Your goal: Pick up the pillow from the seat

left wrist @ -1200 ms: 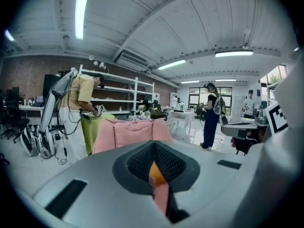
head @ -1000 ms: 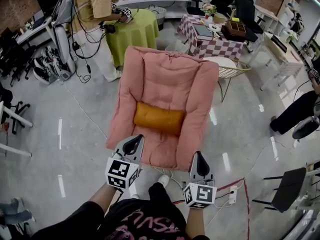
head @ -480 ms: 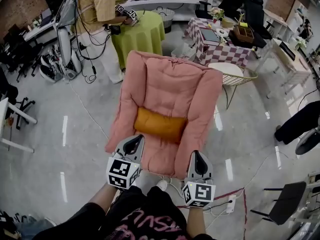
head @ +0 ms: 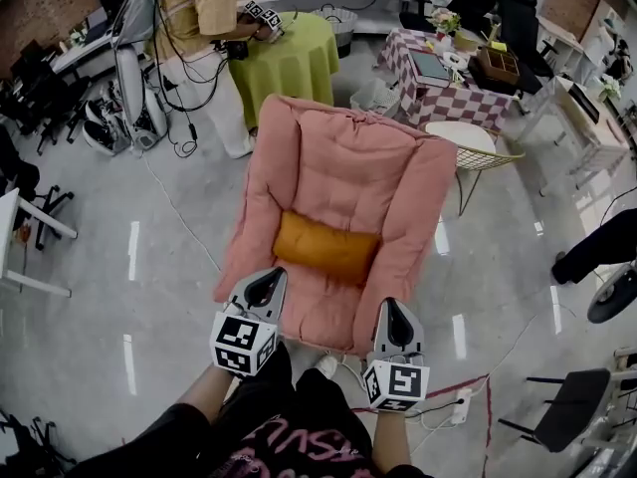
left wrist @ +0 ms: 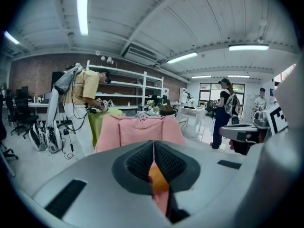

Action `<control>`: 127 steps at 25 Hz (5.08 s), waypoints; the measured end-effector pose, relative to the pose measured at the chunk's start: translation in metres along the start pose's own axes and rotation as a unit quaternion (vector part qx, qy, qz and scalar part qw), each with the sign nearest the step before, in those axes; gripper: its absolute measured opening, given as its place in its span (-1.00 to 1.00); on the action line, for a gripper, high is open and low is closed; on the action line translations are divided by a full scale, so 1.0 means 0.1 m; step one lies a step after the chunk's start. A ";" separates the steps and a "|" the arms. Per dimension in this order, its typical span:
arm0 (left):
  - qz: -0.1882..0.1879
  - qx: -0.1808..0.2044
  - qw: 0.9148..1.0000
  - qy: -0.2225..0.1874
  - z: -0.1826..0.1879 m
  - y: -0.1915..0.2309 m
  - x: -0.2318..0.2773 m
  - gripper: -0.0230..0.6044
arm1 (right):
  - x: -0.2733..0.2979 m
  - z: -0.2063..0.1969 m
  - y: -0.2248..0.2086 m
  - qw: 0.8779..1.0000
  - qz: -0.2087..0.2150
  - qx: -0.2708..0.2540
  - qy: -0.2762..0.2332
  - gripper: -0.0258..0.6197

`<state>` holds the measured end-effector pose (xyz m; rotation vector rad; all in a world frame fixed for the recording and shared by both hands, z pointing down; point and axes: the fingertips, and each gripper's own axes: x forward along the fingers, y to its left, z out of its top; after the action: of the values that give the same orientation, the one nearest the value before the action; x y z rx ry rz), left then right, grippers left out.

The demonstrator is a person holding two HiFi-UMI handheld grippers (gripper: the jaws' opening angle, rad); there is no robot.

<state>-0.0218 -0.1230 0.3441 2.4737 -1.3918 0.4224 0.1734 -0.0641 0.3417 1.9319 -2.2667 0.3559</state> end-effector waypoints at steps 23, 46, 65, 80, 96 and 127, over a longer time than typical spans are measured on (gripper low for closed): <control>-0.038 -0.013 0.997 0.069 -0.63 0.70 0.81 -0.75 | 0.97 -0.52 0.22 0.998 -0.008 0.007 0.058 -0.85; -0.038 -0.039 0.983 0.173 -2.11 1.17 2.17 -0.30 | 2.14 -2.05 -0.21 0.987 -0.021 0.042 0.157 -0.40; 0.009 -0.044 0.967 0.250 -3.30 1.32 3.08 -0.01 | 2.68 -3.51 -0.79 0.964 -0.039 0.089 0.247 -0.04; 0.027 -0.035 0.959 0.281 -3.66 1.45 3.47 0.11 | 3.05 -4.11 -1.04 0.945 -0.049 0.110 0.305 0.12; 0.041 -0.010 0.958 0.283 -3.90 1.33 3.60 0.00 | 3.16 -4.38 -1.06 0.938 -0.059 0.082 0.331 0.08; 0.027 0.030 0.977 0.207 -3.50 1.19 3.19 -0.45 | 2.81 -4.04 -0.83 0.960 -0.078 0.052 0.263 -0.30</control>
<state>-0.0076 -0.3014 0.7986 2.2202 -1.2855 0.9423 0.1907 -0.2346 0.8098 1.7727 -1.7728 0.8655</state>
